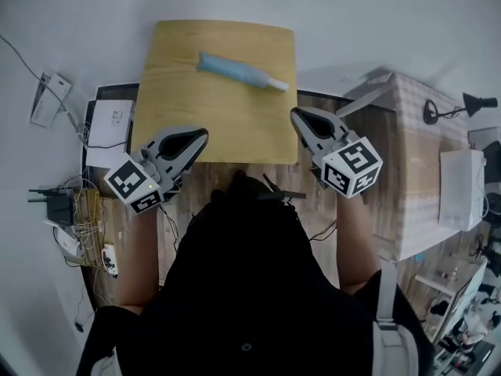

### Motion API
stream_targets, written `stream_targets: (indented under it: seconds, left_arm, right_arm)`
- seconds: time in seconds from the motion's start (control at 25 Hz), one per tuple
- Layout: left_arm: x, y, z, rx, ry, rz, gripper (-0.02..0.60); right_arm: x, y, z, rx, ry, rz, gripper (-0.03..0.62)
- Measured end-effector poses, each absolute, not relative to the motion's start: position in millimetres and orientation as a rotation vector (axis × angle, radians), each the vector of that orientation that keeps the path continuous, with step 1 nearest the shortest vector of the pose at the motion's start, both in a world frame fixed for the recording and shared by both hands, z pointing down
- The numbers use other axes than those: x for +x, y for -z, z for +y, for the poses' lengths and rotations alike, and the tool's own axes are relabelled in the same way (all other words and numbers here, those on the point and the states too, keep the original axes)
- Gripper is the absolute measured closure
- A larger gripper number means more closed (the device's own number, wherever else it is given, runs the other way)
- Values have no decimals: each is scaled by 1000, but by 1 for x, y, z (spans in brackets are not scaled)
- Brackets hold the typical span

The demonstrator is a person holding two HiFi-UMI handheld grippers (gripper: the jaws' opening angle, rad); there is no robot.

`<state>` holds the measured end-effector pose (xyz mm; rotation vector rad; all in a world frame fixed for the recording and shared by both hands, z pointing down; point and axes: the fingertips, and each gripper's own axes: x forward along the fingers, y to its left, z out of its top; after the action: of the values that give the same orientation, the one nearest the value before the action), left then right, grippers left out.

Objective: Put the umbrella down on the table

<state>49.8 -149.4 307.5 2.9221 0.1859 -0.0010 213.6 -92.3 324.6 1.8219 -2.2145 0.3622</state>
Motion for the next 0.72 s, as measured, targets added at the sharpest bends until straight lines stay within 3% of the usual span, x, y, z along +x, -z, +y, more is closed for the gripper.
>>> stream_targets:
  seconds: [0.72]
  left_arm:
    - [68,-328,58,2880,-145,359,577]
  right_arm:
    - [202,-358,109,1840,-487,-2316,574]
